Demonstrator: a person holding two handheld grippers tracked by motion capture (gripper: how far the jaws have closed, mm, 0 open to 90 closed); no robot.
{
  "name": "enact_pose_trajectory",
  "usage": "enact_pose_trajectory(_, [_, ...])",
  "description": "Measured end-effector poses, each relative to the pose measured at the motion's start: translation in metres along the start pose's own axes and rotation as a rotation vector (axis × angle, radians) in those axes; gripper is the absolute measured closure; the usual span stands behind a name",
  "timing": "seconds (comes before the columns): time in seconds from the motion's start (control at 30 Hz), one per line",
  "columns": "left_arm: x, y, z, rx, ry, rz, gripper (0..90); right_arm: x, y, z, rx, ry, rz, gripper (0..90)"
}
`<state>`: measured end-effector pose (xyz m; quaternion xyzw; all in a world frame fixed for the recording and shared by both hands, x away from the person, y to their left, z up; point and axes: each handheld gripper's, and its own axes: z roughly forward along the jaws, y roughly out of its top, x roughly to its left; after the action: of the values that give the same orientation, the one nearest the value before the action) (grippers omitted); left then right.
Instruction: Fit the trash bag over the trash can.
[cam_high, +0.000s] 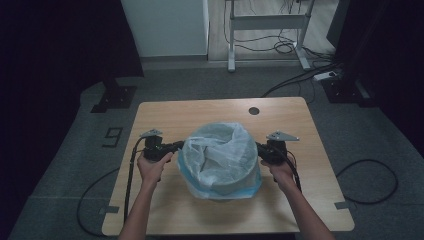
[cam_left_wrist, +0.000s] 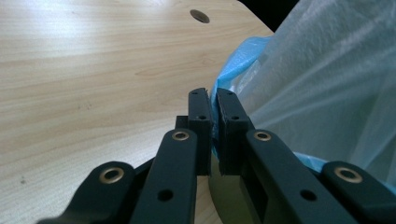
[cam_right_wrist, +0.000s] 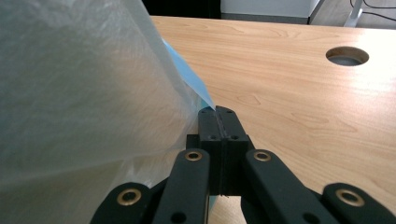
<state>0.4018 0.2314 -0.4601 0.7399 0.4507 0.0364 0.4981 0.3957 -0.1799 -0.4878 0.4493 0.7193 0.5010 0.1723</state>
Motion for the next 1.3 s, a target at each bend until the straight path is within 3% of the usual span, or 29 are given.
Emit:
enact_pose_trajectory(0.53, [0.0,-0.011,0.0,0.027,-0.001,0.008,82.8,-0.002,-0.014,-0.005,-0.001,0.006,0.009,88.6])
enact_pose_trajectory(0.6, [-0.001,-0.011,-0.003,-0.004,0.025,0.014,75.3,-0.002,-0.012,-0.007,-0.015,0.005,0.013,81.7])
enact_pose_trajectory(0.67, [-0.001,-0.009,-0.009,-0.044,0.046,0.016,61.9,-0.002,-0.01,-0.011,-0.051,-0.018,0.023,68.0])
enact_pose_trajectory(0.7, [-0.001,-0.008,-0.012,-0.058,0.051,0.02,56.9,-0.003,-0.008,-0.014,-0.068,-0.026,0.034,66.1])
enact_pose_trajectory(0.73, [-0.001,-0.008,-0.015,-0.068,0.062,0.03,47.7,-0.004,-0.007,-0.017,-0.086,-0.028,0.042,63.1])
enact_pose_trajectory(0.77, [-0.001,-0.007,-0.018,-0.074,0.071,0.041,47.7,-0.005,-0.006,-0.02,-0.101,-0.032,0.046,59.7])
enact_pose_trajectory(0.83, [-0.002,-0.006,-0.023,-0.09,0.081,0.059,38.9,-0.006,-0.004,-0.026,-0.125,-0.041,0.05,54.3])
enact_pose_trajectory(0.93, [-0.002,-0.005,-0.033,-0.118,0.069,0.087,33.1,-0.008,-0.003,-0.035,-0.152,-0.035,0.056,49.9])
enact_pose_trajectory(1.13, [-0.01,0.002,-0.053,-0.156,0.024,0.176,32.1,-0.005,-0.006,-0.058,-0.177,-0.002,0.009,45.2])
enact_pose_trajectory(1.3, [-0.025,0.012,-0.066,-0.17,-0.054,0.266,32.5,-0.002,-0.018,-0.08,-0.196,0.03,-0.013,43.7])
